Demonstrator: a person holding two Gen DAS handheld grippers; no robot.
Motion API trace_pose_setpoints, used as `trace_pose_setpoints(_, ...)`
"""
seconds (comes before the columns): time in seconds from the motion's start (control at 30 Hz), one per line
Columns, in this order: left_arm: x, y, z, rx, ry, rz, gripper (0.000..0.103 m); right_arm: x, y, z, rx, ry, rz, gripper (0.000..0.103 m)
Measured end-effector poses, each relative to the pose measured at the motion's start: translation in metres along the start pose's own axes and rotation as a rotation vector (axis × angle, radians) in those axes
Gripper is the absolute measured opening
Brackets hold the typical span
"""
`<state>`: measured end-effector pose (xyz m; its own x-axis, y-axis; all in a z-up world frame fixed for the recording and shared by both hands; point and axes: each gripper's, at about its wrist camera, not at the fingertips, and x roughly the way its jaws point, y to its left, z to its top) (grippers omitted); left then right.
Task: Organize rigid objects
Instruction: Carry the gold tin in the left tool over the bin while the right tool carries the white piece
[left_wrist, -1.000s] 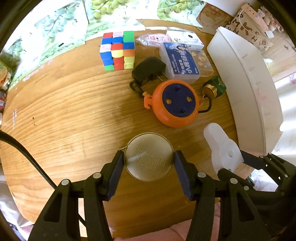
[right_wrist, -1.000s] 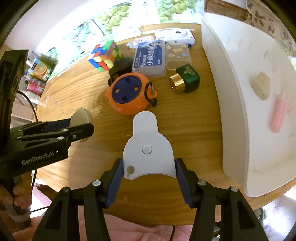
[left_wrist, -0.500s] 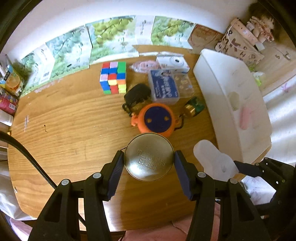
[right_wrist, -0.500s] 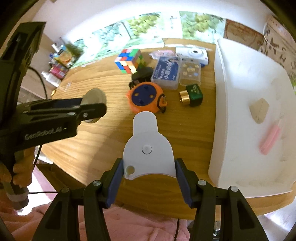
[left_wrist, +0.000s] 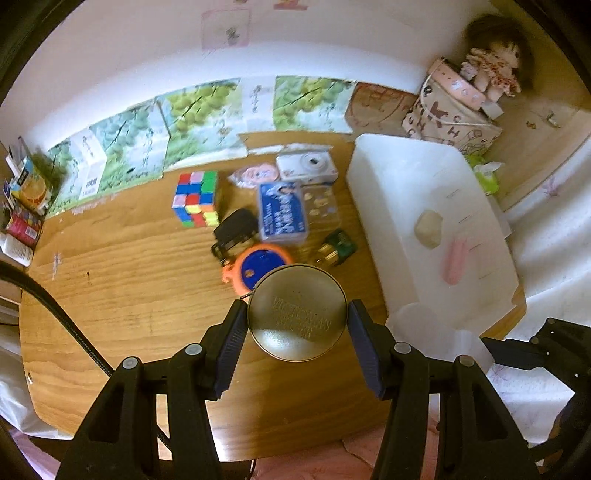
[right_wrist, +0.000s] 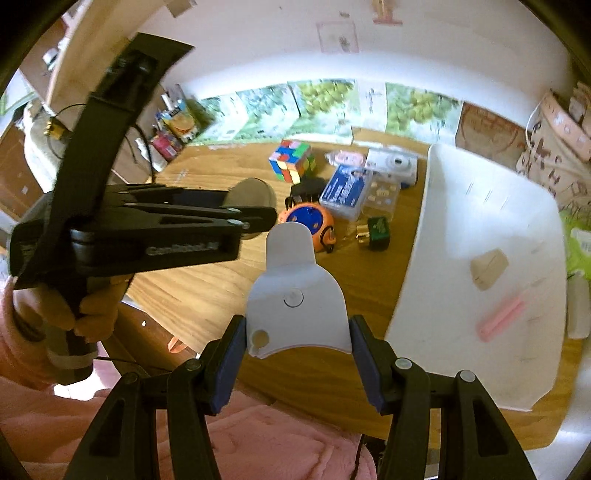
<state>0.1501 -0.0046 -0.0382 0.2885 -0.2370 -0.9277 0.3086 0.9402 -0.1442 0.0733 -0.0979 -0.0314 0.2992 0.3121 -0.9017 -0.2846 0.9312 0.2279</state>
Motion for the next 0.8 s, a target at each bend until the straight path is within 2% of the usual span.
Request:
trace_pose_setpoints(0.33, -0.01, -0.055, 0.007, 0.05, -0.084, -0.01, 0.059, -0.026, -0.035, -0.011, -0.042, -0.023, -0.009, 0.056)
trace_pose_setpoints(0.8, 0.019, -0.127, 0.01, 0.071, -0.102, -0.061, 0.059, -0.029, -0.109, -0.033, 0.008, 0.028, -0.059, 0.057)
